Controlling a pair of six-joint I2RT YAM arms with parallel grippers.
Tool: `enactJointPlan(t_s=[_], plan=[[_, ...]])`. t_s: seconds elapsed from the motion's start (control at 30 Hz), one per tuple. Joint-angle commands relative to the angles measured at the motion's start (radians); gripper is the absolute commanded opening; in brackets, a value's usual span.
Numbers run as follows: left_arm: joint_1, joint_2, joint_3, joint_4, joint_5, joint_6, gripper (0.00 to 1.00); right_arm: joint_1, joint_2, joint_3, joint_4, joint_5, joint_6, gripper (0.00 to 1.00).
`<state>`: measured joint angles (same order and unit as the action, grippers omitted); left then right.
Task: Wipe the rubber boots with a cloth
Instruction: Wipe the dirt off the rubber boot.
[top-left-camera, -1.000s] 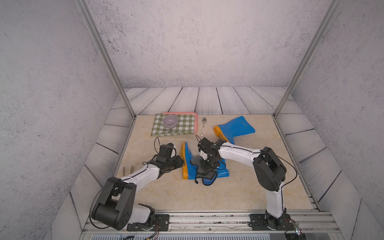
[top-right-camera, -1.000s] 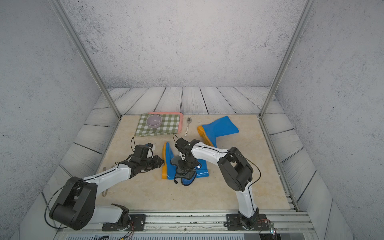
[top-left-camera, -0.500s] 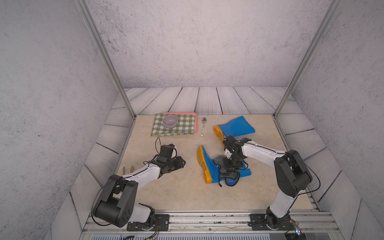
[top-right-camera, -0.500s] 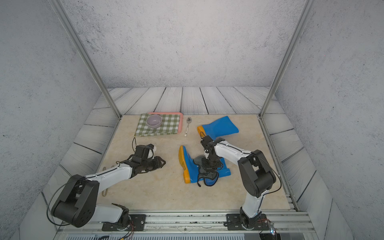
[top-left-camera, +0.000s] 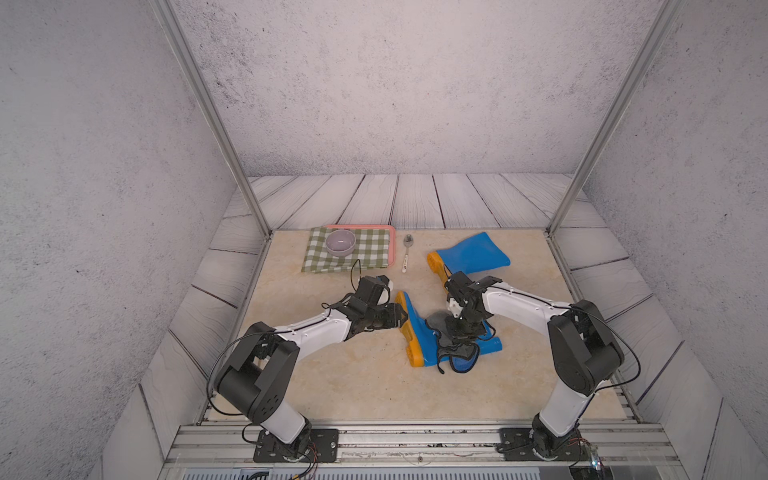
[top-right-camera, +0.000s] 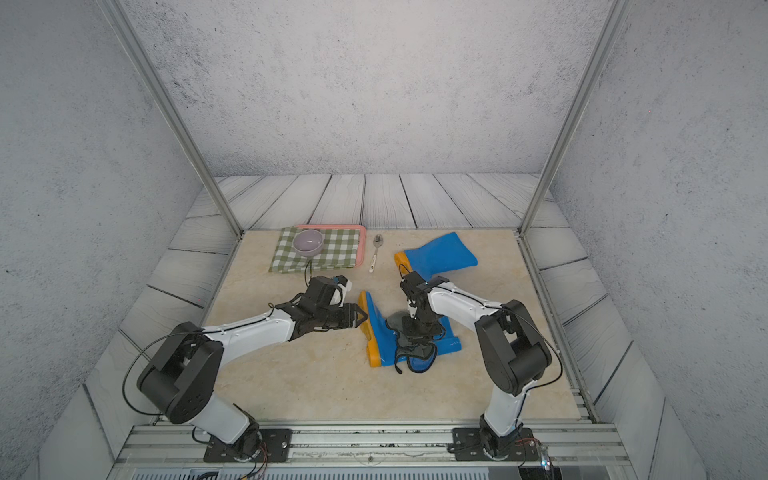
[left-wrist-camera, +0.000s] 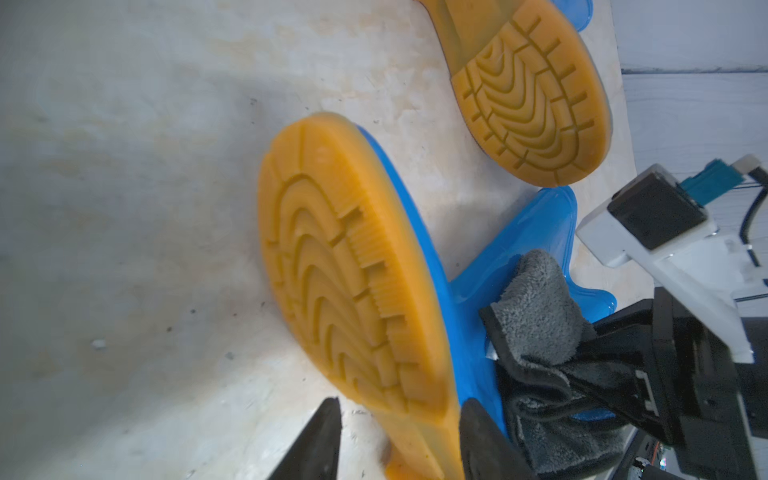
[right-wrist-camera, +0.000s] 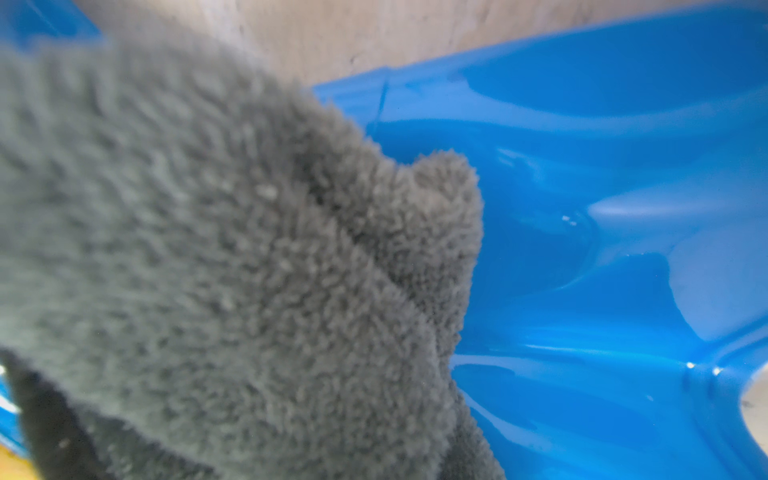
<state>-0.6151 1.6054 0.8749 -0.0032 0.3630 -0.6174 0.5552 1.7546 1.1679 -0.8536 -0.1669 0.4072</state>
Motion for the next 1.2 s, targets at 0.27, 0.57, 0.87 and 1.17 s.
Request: enactJointPlan(t_s=[0.27,0.57,0.87,1.17], plan=[[-0.036,0.127,0.113,-0.122,-0.059,0.029,0.44,0.000,-0.028,-0.002,0.001,-0.001,0.004,0.00],[-0.023,0.181,0.183,-0.258,-0.203,0.195,0.29,0.000,-0.106,0.007,-0.053,0.015,-0.002,0.00],[-0.015,0.193,0.183,-0.267,-0.227,0.248,0.25,0.045,-0.126,0.067,-0.057,-0.027,0.031,0.00],[-0.013,0.202,0.168,-0.250,-0.217,0.238,0.25,0.055,-0.039,0.043,-0.038,0.032,0.021,0.00]])
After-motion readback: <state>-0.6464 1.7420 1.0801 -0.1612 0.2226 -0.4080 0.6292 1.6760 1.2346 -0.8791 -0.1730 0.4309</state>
